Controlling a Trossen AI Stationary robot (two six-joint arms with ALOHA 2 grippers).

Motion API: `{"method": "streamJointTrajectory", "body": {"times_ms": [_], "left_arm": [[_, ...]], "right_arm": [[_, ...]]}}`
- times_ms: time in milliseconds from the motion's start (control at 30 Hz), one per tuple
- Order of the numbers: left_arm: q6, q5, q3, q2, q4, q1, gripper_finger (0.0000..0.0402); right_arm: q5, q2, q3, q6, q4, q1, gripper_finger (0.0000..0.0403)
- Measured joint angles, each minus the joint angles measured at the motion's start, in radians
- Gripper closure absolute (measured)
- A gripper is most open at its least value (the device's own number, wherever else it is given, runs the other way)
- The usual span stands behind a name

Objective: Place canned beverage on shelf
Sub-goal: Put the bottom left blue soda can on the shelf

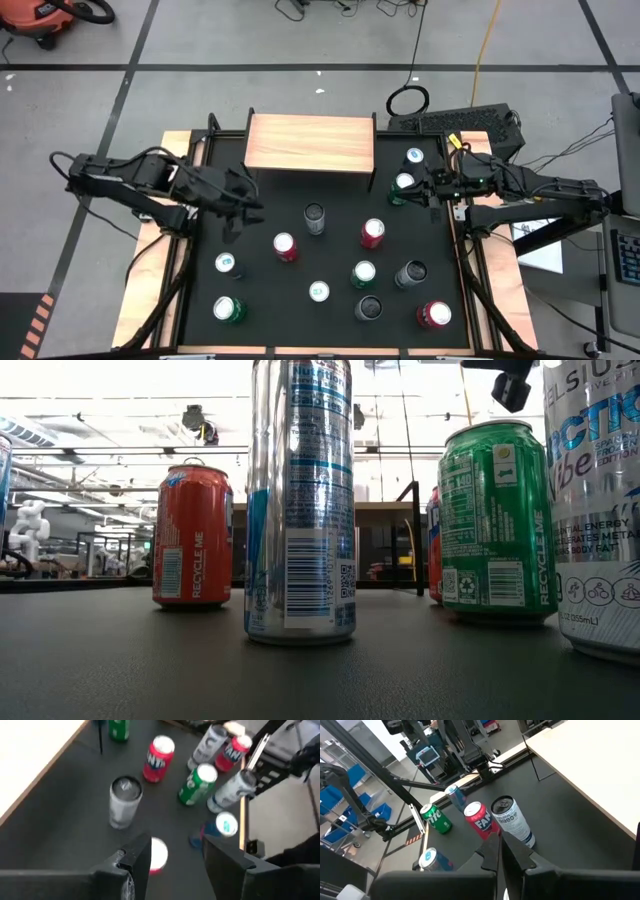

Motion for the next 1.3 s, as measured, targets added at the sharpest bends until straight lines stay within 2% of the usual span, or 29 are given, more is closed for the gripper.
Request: {"method": "streamJointTrajectory", "body": {"times_ms": [133,367,500,767,967,1100,1300], "left_arm": [[-0.001,0.011,0.0,0.0,-0.076,-0.044,0.0218],[-0.026,0.039,0.0,-0.002,-0.247,-0.115,0.0167],[0.109,0.057,0.0,0.001,-0.262,-0.144,0.016],[-0.072,0.162,0.0,0.045,-0.274,-0.18,0.0159],[-0.082,0.17,0.0,0.09,-0.354,-0.186,0.0154],[-0.132,0.185,0.0,0.106,-0.416,-0.19,0.0113],[-0.15,0.097,0.0,0.118,-0.424,-0.254,0.0041]], "right_arm": [[-0.001,0.0,0.0,0.0,-0.009,0.0,0.0403],[-0.001,0.0,0.0,-0.006,-0.009,0.0,0.0403],[-0.001,0.0,0.0,-0.006,-0.009,0.0,0.0403],[0.0,0.0,0.0,-0.008,-0.009,0.0,0.0403],[0.0,0.0,0.0,-0.001,-0.009,0.0,0.0403],[0.0,0.0,0.0,0.003,-0.009,0.0,0.0403],[-0.001,0.0,0.0,0.003,-0.009,0.0,0.0403]]}}
